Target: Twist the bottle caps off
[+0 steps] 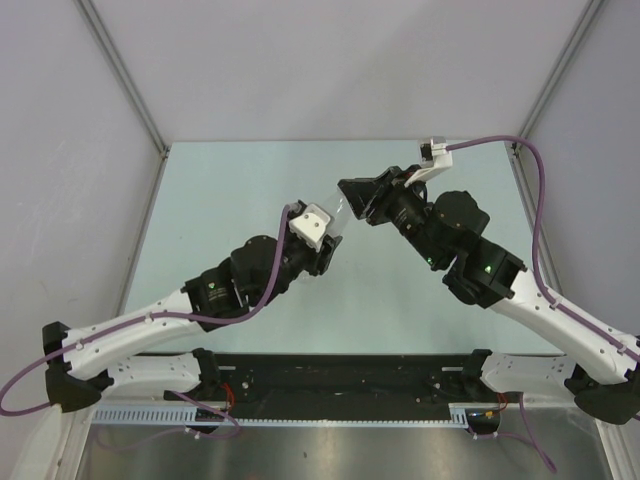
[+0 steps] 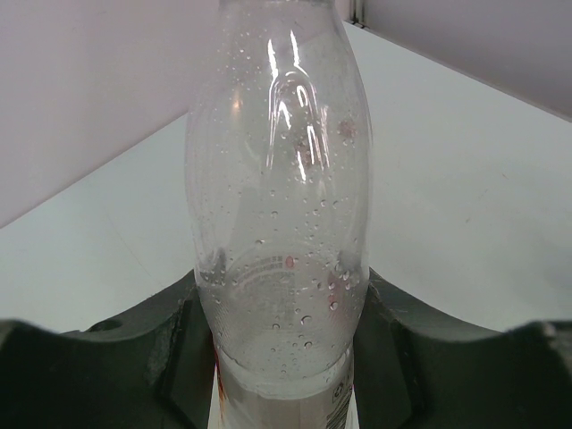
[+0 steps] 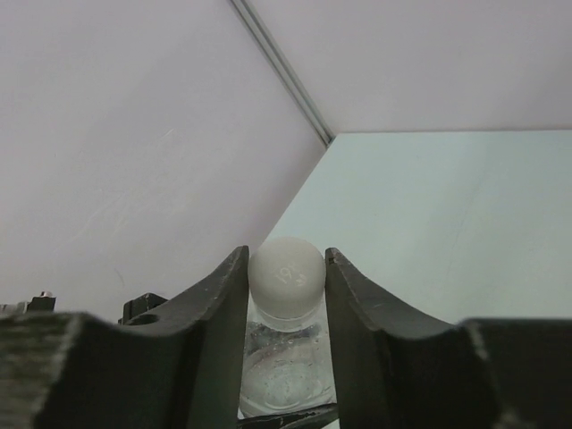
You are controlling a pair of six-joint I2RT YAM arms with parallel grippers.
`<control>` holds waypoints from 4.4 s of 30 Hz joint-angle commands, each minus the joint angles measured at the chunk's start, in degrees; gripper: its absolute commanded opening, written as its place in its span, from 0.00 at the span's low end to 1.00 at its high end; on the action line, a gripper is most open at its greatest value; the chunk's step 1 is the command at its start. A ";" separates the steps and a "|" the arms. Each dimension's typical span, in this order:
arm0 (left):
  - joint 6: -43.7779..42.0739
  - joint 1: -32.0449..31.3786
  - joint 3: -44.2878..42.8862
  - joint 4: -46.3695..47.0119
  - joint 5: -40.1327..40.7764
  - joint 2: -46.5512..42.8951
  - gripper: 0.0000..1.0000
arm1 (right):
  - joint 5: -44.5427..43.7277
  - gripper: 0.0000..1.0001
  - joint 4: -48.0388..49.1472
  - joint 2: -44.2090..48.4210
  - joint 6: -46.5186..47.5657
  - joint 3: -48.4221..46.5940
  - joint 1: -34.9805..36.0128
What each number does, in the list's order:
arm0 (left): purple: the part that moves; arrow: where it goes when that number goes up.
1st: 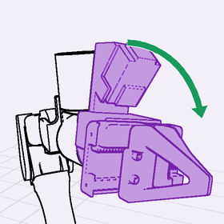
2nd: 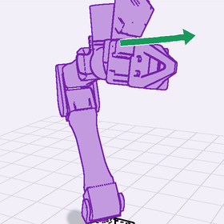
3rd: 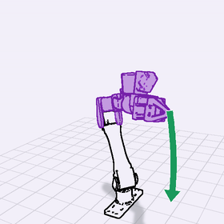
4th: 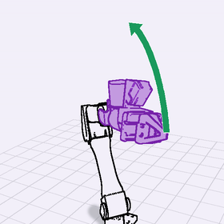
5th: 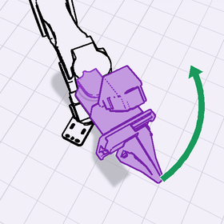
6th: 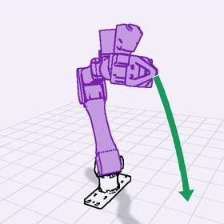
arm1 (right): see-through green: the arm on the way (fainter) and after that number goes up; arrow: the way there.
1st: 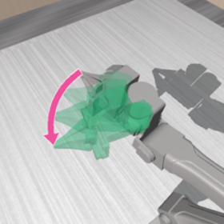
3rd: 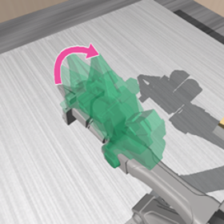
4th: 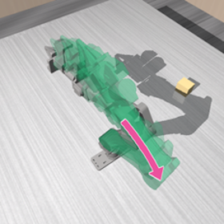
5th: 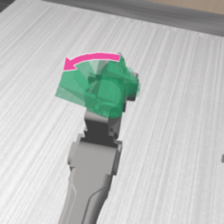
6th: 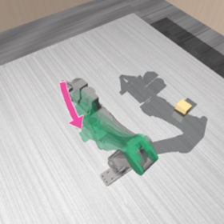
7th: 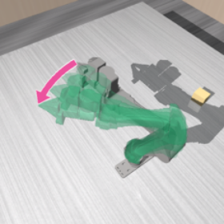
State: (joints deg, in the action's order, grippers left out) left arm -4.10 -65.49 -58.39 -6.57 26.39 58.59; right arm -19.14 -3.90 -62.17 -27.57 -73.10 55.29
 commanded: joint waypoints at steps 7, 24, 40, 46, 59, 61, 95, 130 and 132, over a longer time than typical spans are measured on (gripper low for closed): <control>-1.79 -0.78 0.47 2.09 0.59 -0.93 0.00 | 0.06 0.12 1.70 0.12 0.06 -2.49 0.17; -0.22 2.73 -2.60 -1.43 -39.64 -9.98 0.00 | 33.97 0.00 0.56 5.30 7.88 -2.31 -7.56; 20.17 16.36 -7.79 9.78 -85.62 -6.47 0.00 | 70.37 0.00 3.11 8.38 10.61 -1.43 -9.32; 32.29 18.91 -5.77 24.74 -96.17 -5.06 0.00 | 79.86 0.00 2.76 9.00 11.40 -1.43 -9.93; 44.53 19.53 -6.82 39.97 -100.75 -1.64 0.00 | 90.86 0.00 -1.98 10.76 16.49 -1.43 -10.11; 43.92 19.53 -6.91 39.00 -100.49 -1.29 0.00 | 90.42 0.00 -2.69 10.93 17.11 -1.43 -10.20; 28.88 27.88 -0.94 22.21 -94.07 -0.93 0.00 | 89.63 0.00 6.53 15.24 8.77 -1.61 -21.71; 17.98 32.54 -0.23 -0.72 -30.36 -11.48 0.00 | -2.39 0.00 -17.46 -7.34 12.65 2.86 -21.98; 18.07 32.54 0.55 -0.73 -28.16 -12.70 0.00 | -2.66 0.00 -15.27 -9.62 11.58 4.71 -21.89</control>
State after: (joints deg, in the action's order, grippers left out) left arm 14.90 -33.30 -56.86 -6.20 -10.22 48.36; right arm -16.05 -22.00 -69.23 -12.43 -70.70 33.26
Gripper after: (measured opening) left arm 0.547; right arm 0.390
